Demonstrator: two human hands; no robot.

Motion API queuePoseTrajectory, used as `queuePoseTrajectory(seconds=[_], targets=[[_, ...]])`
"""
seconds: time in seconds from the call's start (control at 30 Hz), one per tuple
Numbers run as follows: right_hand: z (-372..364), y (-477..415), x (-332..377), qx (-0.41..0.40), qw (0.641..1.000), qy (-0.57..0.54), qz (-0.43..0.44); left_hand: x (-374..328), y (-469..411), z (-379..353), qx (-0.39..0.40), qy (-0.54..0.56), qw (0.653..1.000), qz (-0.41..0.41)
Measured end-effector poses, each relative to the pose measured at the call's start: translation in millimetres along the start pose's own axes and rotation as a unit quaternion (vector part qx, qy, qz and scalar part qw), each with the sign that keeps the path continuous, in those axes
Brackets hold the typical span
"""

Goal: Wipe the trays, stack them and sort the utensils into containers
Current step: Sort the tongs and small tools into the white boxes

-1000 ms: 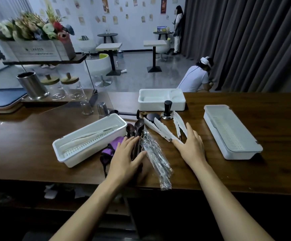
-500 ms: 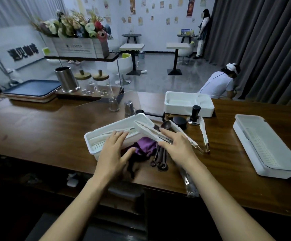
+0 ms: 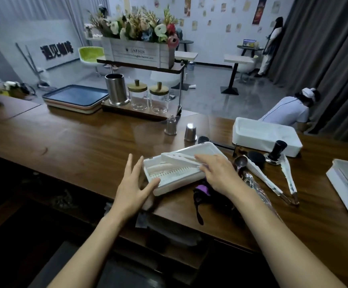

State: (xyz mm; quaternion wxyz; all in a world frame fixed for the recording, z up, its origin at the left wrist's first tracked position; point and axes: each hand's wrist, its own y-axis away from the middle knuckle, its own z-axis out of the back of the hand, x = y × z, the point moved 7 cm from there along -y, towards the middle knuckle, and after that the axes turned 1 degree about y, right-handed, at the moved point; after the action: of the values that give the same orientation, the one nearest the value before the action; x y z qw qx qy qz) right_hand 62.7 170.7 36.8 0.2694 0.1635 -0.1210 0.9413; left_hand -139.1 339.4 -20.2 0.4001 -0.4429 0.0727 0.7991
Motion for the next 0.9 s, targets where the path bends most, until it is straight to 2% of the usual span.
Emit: queuePoseTrajectory(seconds=[0.2,0.37,0.6,0.9], targets=[[-17.3,-31.4,33.2,0.025,0.999,-0.034,0.015,13.0,-6.7,-9.0,0.053,0.050,0.997,0.000],[-32.3,-42.9,47.4,0.052,0.996,-0.064,0.022,15.4,-9.5,-6.7,0.064,0.084,0.994,0.005],[-40.7,-53.1,61.6,0.089,0.967,-0.239,0.028,20.1,-11.8,-7.4,0.064,0.097,0.993,0.005],[-57.4,-59.8,48.3,0.164,0.975,-0.146,0.011,15.1,-10.8,-0.9,0.049,0.073,0.996,0.008]])
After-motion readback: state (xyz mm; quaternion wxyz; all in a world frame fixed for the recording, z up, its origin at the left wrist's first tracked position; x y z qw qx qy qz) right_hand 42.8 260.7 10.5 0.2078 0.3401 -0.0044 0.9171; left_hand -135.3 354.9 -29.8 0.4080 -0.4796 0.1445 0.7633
